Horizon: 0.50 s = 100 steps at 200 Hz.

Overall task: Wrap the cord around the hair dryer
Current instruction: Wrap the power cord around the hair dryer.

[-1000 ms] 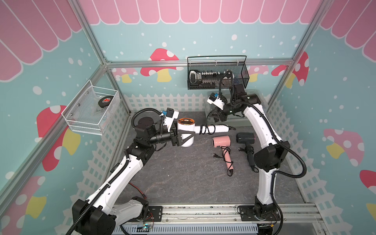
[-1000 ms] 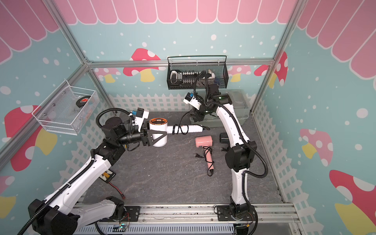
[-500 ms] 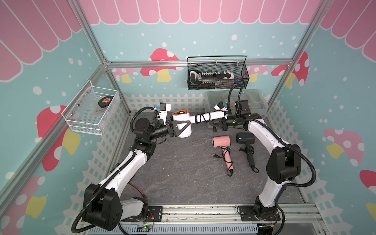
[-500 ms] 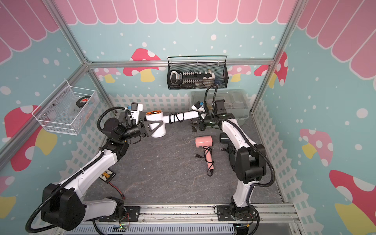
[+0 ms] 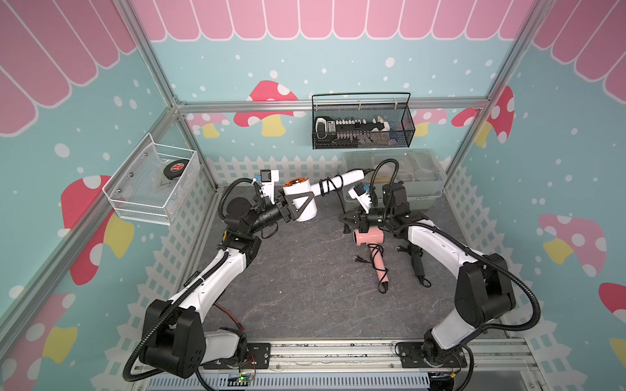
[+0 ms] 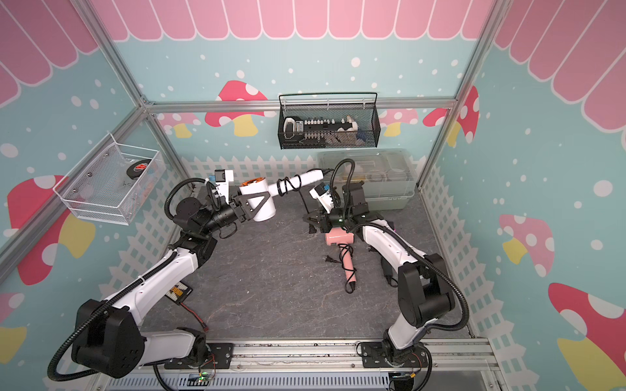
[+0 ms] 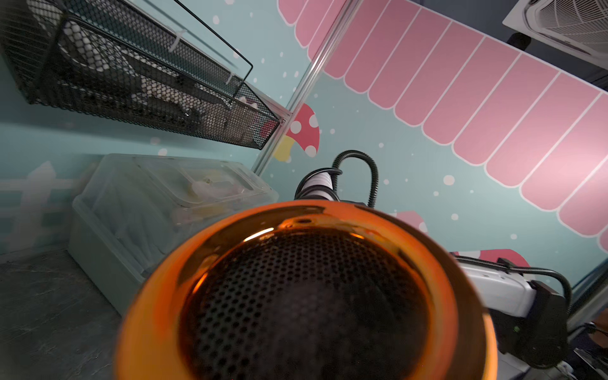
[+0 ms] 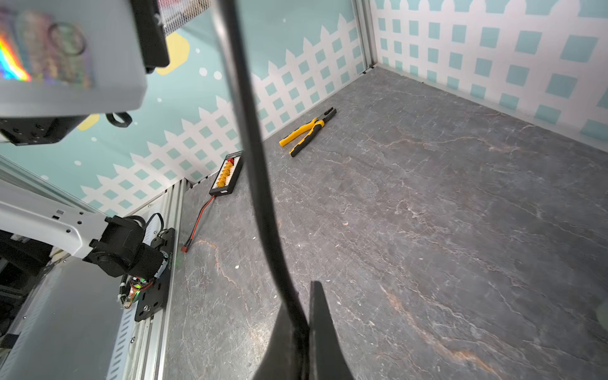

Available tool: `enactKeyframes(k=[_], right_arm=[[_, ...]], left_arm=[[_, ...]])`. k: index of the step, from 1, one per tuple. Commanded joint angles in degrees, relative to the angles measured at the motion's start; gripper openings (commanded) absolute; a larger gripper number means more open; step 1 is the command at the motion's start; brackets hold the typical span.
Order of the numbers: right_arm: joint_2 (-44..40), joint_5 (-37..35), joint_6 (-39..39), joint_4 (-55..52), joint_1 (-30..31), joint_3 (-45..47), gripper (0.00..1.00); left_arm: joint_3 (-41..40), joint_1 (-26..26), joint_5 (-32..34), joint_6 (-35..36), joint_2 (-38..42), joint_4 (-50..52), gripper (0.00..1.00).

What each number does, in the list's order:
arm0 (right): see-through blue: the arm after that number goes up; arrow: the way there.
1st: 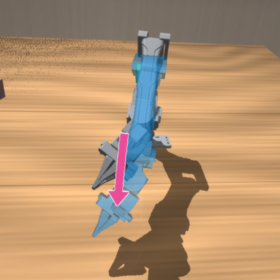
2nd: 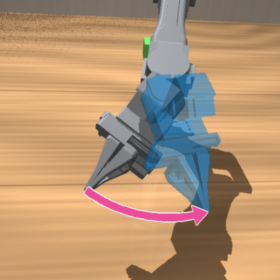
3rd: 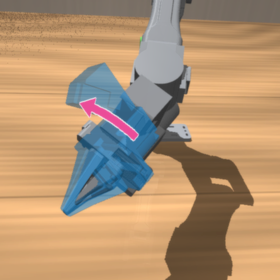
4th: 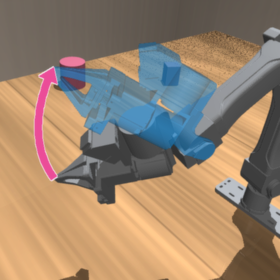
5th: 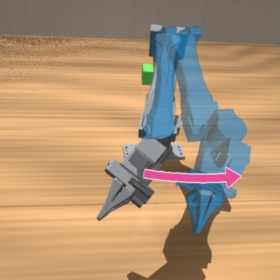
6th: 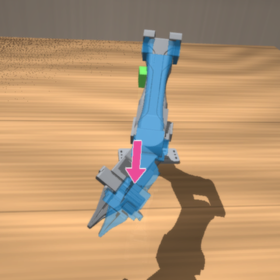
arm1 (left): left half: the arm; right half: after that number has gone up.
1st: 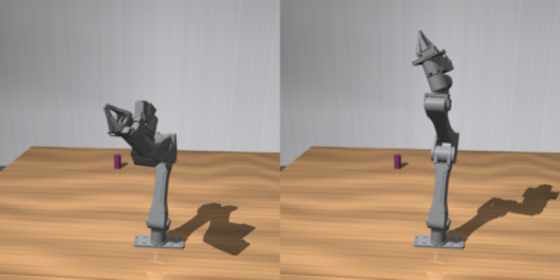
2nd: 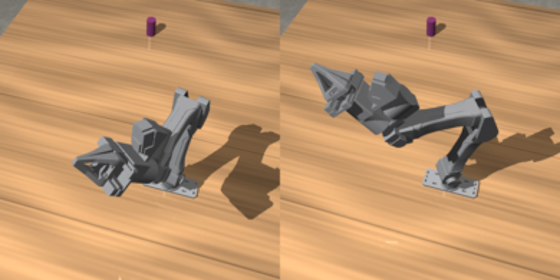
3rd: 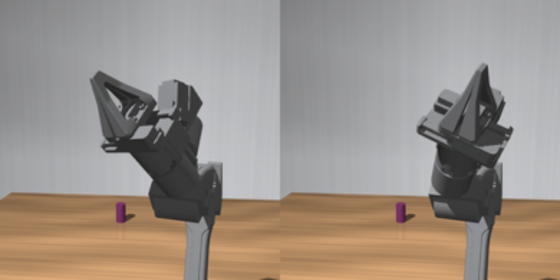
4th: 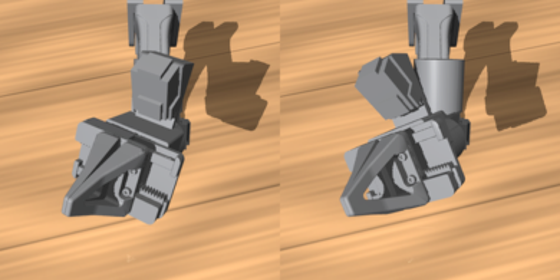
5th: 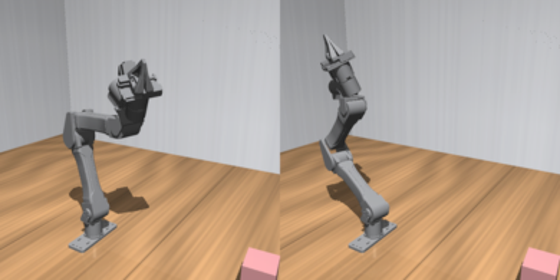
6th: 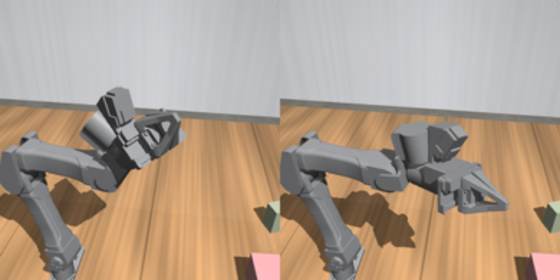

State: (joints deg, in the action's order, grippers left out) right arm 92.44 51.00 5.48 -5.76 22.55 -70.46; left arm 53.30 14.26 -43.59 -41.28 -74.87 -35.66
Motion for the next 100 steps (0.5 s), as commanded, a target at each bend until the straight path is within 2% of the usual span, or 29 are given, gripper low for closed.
enactKeyframes(k=[1, 56, 100], right_arm=[[-3.3, -6.0, -4.8, -7.5, 4.7, 1.0, 0.0], [-6.2, -14.6, -9.6, -21.1, 10.8, -2.9, 0.0], [-5.7, -24.0, -16.7, -34.4, 12.1, -10.9, 0.0]], left_arm=[[2.8, -0.4, 5.5, 5.7, 2.6, 3.6, 0.0], [8.5, 2.3, 13.8, 25.2, 6.0, 32.3, 0.0], [8.7, 3.8, 16.9, 31.7, 7.9, 45.5, 0.0]])
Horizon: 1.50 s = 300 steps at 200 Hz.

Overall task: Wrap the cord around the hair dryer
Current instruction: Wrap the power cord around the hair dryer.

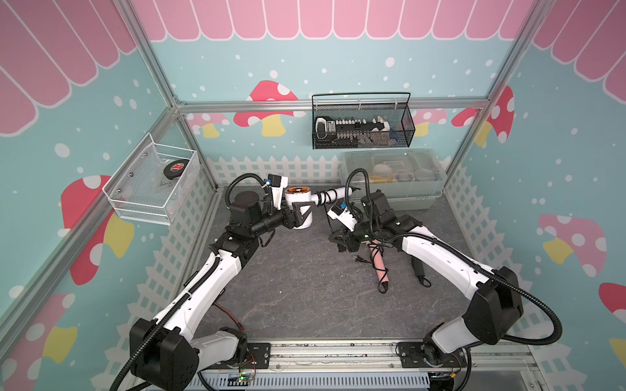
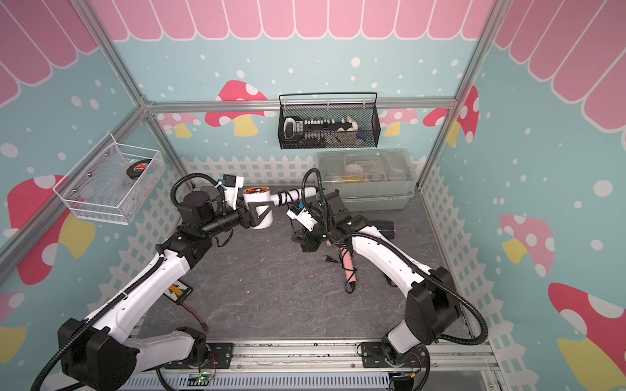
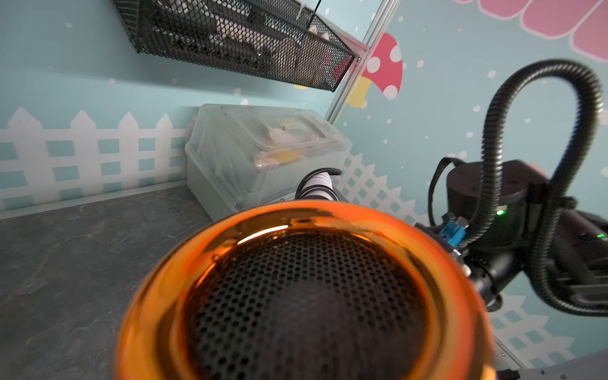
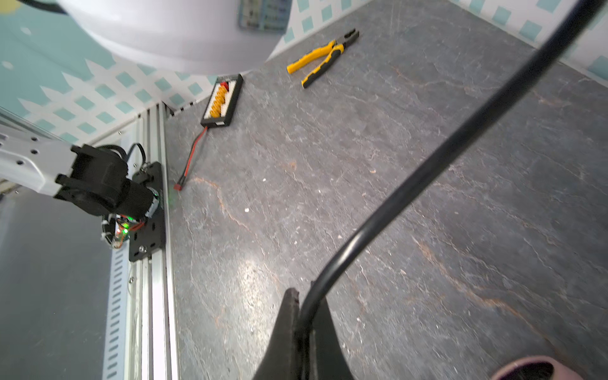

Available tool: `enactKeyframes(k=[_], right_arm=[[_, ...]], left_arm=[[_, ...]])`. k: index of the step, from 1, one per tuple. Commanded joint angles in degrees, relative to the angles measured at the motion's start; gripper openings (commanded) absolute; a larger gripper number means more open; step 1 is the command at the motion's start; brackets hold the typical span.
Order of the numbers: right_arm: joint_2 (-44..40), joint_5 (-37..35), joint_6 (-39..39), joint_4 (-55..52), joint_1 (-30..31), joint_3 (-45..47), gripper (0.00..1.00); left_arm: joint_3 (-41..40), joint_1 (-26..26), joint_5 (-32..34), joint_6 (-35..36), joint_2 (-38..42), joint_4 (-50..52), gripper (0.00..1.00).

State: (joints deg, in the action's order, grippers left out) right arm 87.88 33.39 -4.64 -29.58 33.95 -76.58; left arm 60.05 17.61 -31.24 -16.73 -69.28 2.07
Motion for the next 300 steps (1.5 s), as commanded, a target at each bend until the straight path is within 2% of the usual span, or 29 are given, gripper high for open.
enactKeyframes(k=[1, 34, 97, 196, 245, 300], right_arm=[[-1.1, -6.5, -6.8, -10.9, 0.6, -5.0, 0.0], [0.6, -14.1, -11.2, -17.3, 0.7, -11.6, 0.0], [5.5, -23.4, -16.7, -19.4, 0.6, -20.3, 0.0], [14.9, -20.4, -19.5, -18.0, 0.7, -19.5, 0.0], [19.5, -18.7, -21.0, -15.7, 1.5, -17.0, 0.0], [19.8, -19.0, -21.7, -16.8, 2.5, -11.3, 0.0]], left_arm=[[1.9, 0.5, 4.6, 7.2, 2.3, 7.9, 0.0], [0.8, 1.6, 4.4, 8.5, 3.2, 12.4, 0.0], [-0.9, 4.8, 1.9, 8.4, 2.8, 17.3, 0.0], [-9.5, 7.4, 2.3, 1.2, 2.7, 18.7, 0.0], [-7.3, 7.5, 3.4, 3.1, -1.1, 27.9, 0.0], [-7.0, 7.4, 1.1, 3.6, -5.7, 31.8, 0.0]])
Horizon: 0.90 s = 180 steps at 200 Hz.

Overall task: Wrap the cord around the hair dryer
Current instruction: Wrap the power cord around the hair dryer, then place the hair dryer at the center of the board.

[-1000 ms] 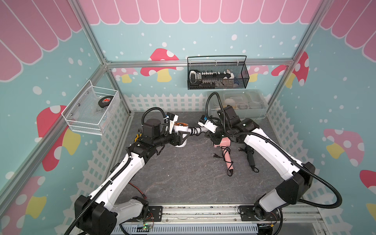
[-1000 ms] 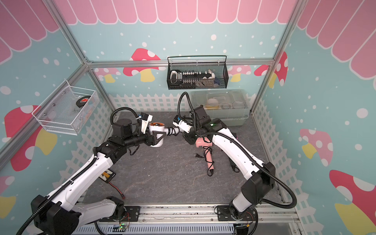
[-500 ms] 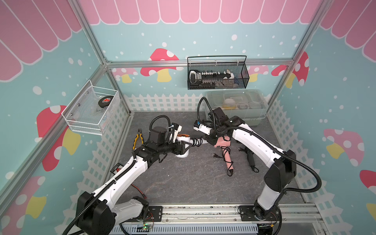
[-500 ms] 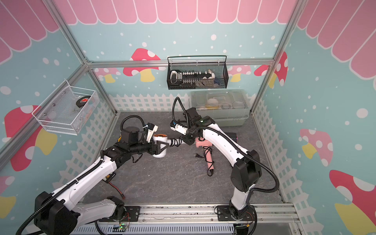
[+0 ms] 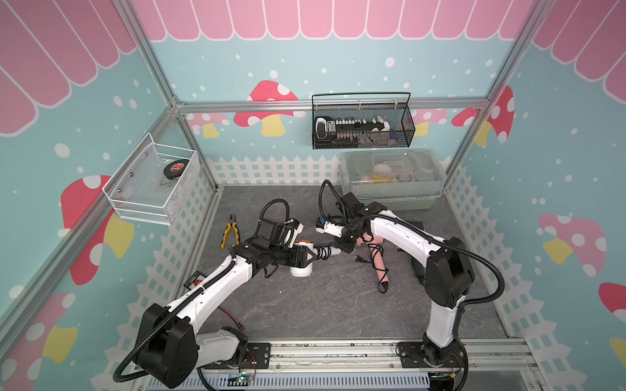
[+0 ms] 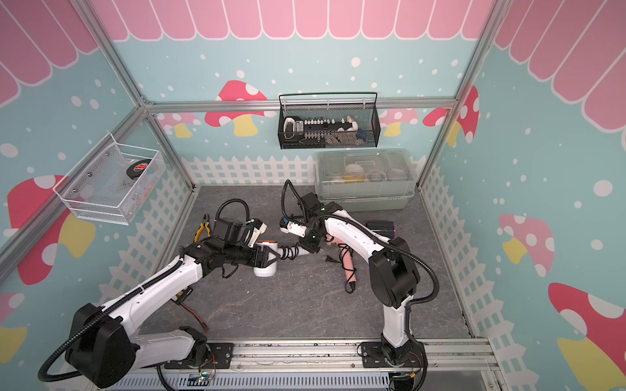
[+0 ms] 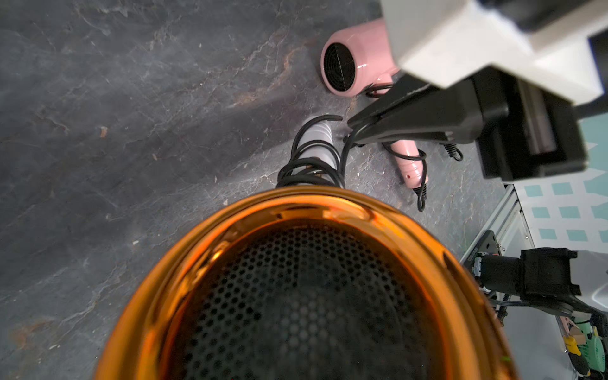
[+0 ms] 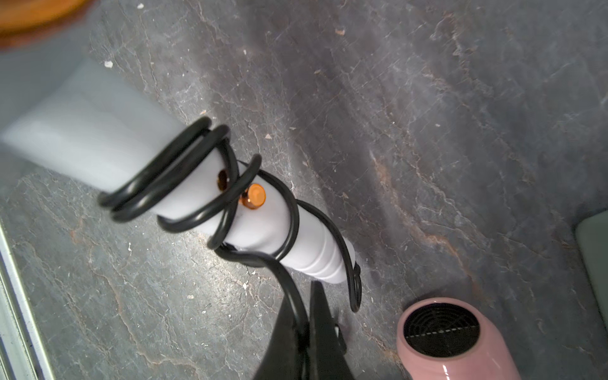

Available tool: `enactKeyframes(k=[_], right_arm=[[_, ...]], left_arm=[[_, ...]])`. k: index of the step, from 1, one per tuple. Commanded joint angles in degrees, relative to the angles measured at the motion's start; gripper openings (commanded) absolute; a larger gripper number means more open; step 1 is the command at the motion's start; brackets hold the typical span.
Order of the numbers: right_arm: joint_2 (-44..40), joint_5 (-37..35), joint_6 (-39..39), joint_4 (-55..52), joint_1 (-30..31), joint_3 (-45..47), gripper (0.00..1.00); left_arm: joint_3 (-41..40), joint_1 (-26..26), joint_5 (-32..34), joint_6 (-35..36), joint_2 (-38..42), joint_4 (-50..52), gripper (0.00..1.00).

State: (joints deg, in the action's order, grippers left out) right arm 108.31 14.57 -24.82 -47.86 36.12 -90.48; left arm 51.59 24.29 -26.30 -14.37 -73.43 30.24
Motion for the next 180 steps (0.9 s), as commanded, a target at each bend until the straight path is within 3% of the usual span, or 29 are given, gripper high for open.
enactKeyframes(k=[1, 57, 126, 180], right_arm=[[-0.7, -0.2, -1.5, 1.5, 0.4, 2.8, 0.0], [-2.3, 0.3, -2.0, 1.5, 1.1, 6.0, 0.0], [5.6, -2.3, -4.3, 2.2, 1.1, -1.4, 0.0], [9.1, -2.1, -3.9, 2.2, 1.4, -3.2, 0.2]], left_arm=[[1.5, 0.8, -3.8, 1.2, -1.5, 3.6, 0.0], [1.9, 0.2, -9.6, 1.4, -3.0, 4.4, 0.0], [4.6, 0.3, -12.1, 2.6, -6.7, 7.1, 0.0], [4.3, 0.2, -12.0, 2.9, -7.5, 7.8, 0.0]])
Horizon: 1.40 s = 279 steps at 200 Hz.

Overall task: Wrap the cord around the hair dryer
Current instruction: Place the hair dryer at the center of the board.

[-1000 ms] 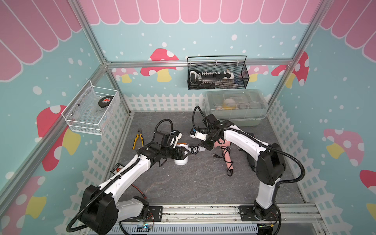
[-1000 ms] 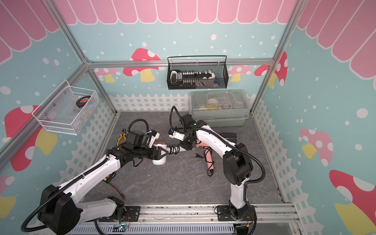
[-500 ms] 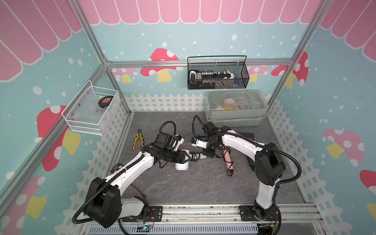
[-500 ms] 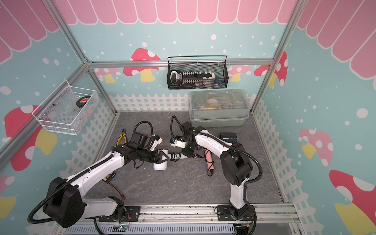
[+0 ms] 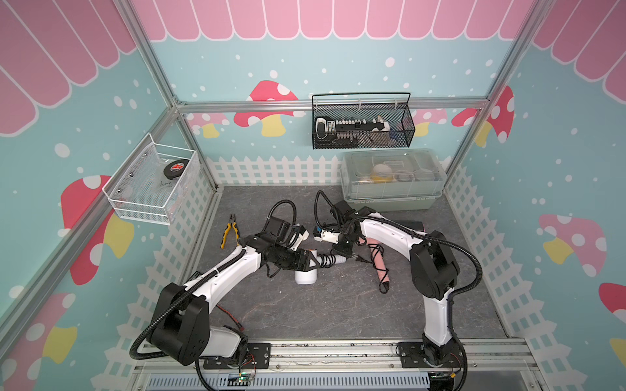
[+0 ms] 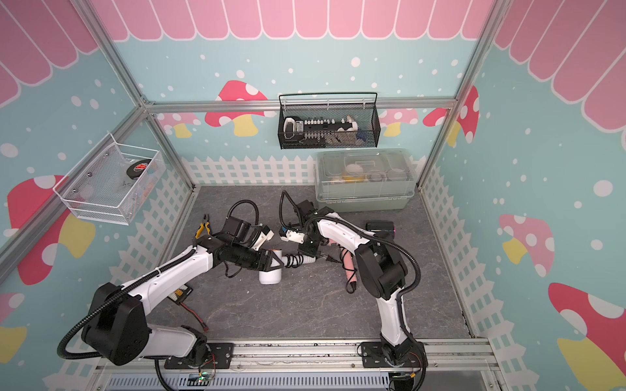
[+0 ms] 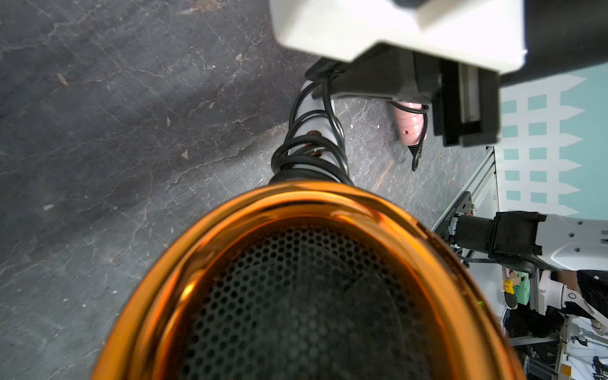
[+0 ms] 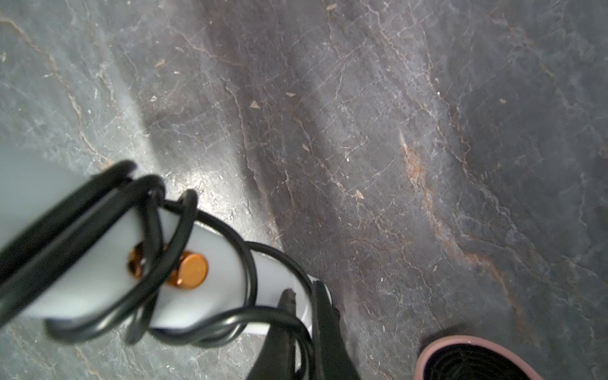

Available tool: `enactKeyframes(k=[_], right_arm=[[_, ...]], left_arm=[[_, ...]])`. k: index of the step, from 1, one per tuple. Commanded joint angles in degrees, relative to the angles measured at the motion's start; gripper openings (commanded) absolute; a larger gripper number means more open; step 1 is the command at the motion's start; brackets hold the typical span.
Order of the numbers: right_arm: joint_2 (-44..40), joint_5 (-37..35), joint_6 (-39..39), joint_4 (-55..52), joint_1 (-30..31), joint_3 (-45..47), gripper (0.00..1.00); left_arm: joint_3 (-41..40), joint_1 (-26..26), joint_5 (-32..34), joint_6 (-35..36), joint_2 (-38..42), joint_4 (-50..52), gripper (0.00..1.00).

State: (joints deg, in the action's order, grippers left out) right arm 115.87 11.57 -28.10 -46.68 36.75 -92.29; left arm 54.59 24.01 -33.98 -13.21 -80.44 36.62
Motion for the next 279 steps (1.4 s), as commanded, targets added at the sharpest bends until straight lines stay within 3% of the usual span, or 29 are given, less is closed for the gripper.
enactKeyframes(k=[1, 32, 119, 209, 279], right_arm=[[1.6, 0.9, -0.7, 1.0, 0.8, -1.4, 0.21], [1.6, 1.3, -0.1, 1.0, 1.4, -1.1, 0.4], [1.2, 2.9, 1.4, 1.4, 2.9, 1.2, 0.64], [1.6, 1.2, 3.8, 4.1, 3.3, 0.0, 0.73], [1.6, 0.9, 2.2, 4.8, 4.2, 3.6, 0.74]], left_arm=[[1.4, 0.5, -4.3, 1.7, -0.5, 1.4, 0.0], [1.6, 0.5, -4.4, 1.8, -0.6, 1.4, 0.0], [1.7, 0.5, -1.5, 1.4, -0.6, 1.1, 0.0], [1.4, 0.2, -0.6, 1.8, -0.9, 1.3, 0.0], [0.8, 0.2, 4.0, 1.6, -3.1, 1.8, 0.0]])
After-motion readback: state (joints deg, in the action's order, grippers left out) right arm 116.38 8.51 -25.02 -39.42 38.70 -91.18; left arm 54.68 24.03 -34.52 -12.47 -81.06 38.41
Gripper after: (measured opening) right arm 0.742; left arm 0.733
